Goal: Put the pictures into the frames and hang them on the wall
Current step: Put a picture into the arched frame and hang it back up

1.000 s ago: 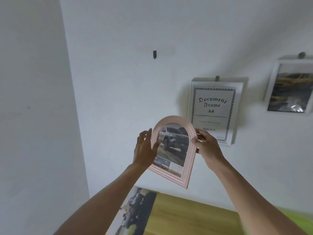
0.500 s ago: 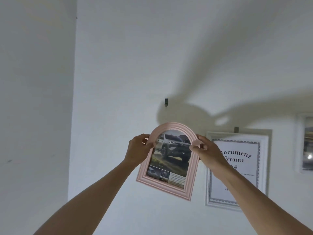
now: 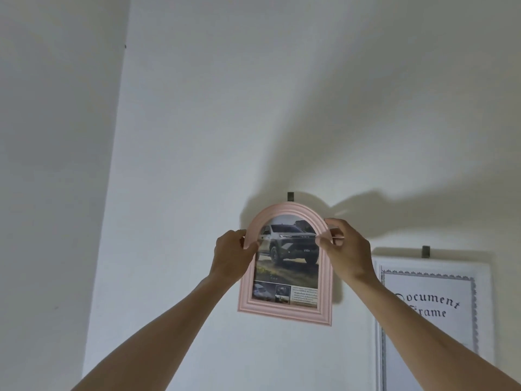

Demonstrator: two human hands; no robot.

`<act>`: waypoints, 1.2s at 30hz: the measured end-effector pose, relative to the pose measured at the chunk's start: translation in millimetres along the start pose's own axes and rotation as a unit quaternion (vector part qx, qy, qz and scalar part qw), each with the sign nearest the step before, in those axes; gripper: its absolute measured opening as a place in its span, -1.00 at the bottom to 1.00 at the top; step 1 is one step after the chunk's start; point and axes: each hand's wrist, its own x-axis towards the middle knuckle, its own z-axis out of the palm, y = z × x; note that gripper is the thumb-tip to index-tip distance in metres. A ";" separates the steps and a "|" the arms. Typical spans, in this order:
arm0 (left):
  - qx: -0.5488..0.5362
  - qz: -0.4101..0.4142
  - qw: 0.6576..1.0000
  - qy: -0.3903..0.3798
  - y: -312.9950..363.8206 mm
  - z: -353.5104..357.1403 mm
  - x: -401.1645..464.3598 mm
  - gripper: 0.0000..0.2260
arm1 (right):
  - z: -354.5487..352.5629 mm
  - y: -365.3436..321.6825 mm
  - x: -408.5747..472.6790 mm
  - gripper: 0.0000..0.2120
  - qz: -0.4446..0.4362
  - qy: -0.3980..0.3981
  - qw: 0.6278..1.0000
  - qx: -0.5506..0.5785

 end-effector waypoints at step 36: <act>0.055 0.050 0.996 0.054 -12.0 24.7 5.2 -0.71 | 23.9 26.8 0.9 -0.59 -0.087 0.086 0.985 -0.122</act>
